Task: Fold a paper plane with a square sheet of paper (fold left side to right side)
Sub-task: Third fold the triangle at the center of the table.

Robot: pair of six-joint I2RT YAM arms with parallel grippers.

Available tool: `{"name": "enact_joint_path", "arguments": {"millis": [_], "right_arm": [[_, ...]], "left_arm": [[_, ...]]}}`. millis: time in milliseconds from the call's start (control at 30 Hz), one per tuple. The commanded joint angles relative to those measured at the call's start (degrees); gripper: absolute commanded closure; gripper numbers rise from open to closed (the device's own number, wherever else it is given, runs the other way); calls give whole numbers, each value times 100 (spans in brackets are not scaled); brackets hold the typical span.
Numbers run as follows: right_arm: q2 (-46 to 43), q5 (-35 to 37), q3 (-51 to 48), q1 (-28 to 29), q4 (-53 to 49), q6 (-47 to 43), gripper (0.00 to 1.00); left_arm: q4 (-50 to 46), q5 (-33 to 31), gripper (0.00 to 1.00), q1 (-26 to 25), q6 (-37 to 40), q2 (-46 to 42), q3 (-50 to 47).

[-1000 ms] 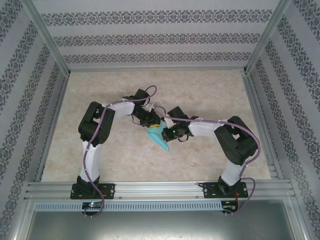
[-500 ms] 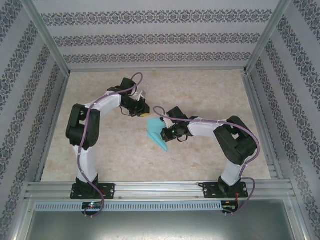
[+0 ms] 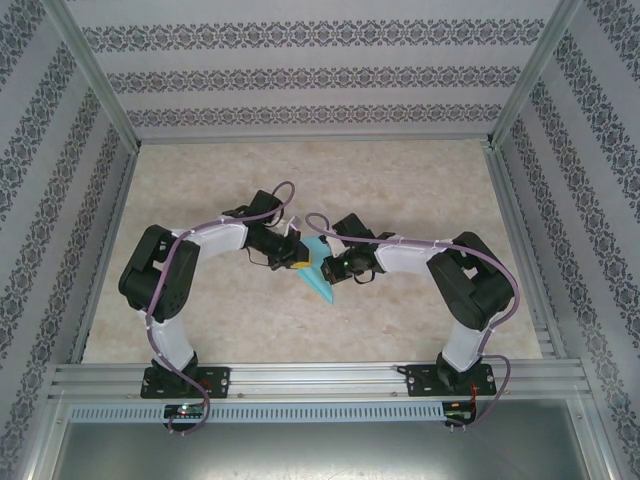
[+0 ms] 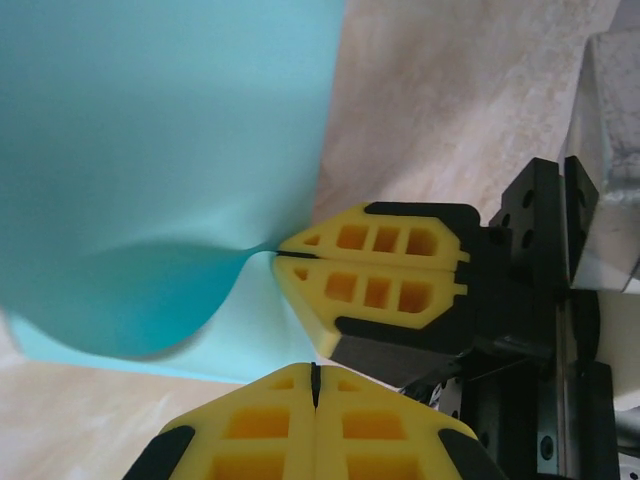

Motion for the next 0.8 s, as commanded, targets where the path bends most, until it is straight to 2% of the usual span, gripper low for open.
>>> {"name": "enact_joint_path", "arguments": {"millis": [0,300,767], "right_arm": [[200,101,27,109,-320,-54,100],[230,137,40,115,-366,-72,100],[222,226,81,112,-475,-133,100]], "left_arm": [[253,-65,93,-82,-168,123,-6],[299,-93,94,-358,-185,523,203],[-48,-462,94,-365,20,550,-36]]}}
